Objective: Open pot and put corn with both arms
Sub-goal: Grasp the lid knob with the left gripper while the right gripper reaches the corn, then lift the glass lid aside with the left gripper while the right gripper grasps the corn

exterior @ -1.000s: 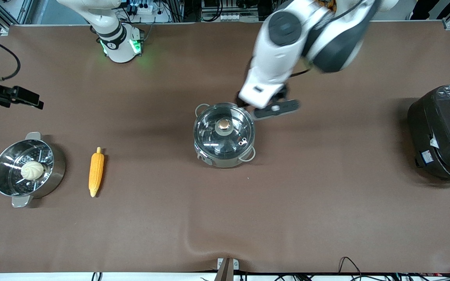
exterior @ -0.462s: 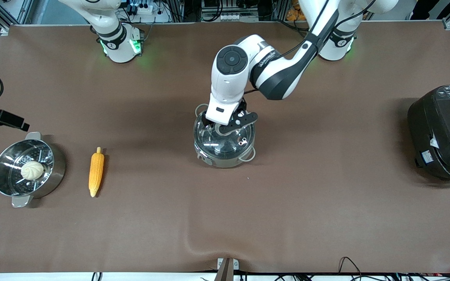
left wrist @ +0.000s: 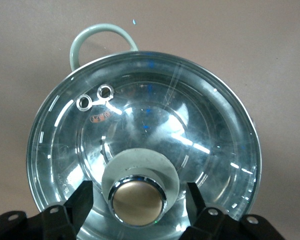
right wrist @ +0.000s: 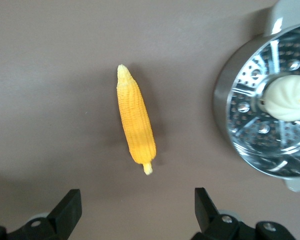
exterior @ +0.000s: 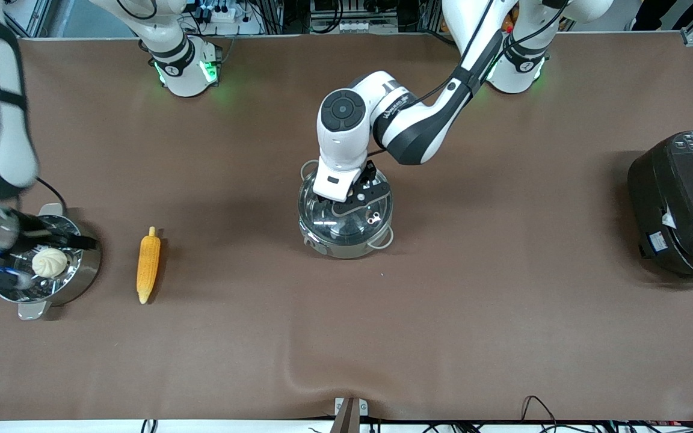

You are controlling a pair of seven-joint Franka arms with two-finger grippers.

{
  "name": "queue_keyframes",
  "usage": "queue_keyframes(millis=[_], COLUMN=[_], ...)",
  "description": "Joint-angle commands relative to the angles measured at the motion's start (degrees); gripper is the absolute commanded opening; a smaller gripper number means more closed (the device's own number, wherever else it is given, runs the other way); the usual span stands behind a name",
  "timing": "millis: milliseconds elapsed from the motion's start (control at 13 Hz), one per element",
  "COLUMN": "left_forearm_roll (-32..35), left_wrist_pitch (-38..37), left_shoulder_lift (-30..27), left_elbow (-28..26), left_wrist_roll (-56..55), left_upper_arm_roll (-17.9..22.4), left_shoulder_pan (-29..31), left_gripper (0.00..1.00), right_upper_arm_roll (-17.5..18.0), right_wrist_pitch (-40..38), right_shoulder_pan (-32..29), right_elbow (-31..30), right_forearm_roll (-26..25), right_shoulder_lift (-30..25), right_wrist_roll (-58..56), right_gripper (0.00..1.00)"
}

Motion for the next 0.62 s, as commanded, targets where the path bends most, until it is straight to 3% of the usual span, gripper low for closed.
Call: queue_keyframes(millis=[0, 154, 385, 538], left_forearm_roll=[1.86, 1.77, 1.68, 1.59], left_wrist_pitch=[-0.72, -0.81, -0.90, -0.98], left_shoulder_lift=[0.52, 0.86, 1.39, 1.13], left_elbow=[1.20, 1.02, 1.02, 1.02], left_wrist_roll=[-1.20, -1.20, -1.38, -1.20], left_upper_arm_roll=[0.68, 0.68, 0.59, 0.59], left_shoulder_pan=[-1.14, -1.50, -2.20, -1.94], left_gripper=[0.83, 0.77, 0.60, 0.39], right_upper_arm_roll=[0.20, 0.20, 0.20, 0.20], right_wrist_pitch=[5.79, 17.92, 22.26, 27.00], right_shoulder_pan=[2.38, 2.47, 2.56, 2.65], right_elbow=[-3.12, -11.74, -14.67, -17.56], right_forearm_roll=[-0.42, -0.51, -3.14, -3.76], right_shoulder_lift=[1.80, 1.45, 2.41, 2.85], right_wrist_roll=[2.06, 1.97, 1.97, 1.97], right_gripper=[1.00, 1.00, 1.00, 1.00])
